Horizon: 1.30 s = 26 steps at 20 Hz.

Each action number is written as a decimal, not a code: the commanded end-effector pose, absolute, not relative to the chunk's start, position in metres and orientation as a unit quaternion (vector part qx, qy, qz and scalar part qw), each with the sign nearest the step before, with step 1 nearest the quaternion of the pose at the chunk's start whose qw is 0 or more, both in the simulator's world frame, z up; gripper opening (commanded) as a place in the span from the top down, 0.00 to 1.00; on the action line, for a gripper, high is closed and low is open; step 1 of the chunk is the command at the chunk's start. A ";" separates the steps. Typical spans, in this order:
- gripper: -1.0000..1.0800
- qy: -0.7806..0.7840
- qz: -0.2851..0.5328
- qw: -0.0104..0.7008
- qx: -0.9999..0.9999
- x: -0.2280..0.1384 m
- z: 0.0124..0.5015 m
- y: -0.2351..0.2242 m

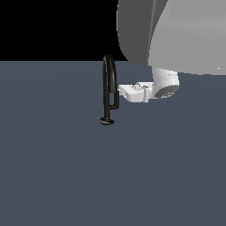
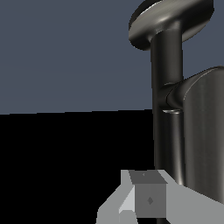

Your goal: Turn on the faucet by rotating a designated handle.

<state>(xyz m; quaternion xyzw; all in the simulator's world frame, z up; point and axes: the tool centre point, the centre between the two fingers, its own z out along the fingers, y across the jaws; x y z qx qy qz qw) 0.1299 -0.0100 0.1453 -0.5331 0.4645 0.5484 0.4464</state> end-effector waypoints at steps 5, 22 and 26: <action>1.00 0.465 0.548 0.446 -0.533 0.123 0.148 -0.011; 1.00 0.465 0.548 0.446 -0.533 0.099 0.157 -0.015; 1.00 0.465 0.548 0.446 -0.533 0.092 0.159 -0.017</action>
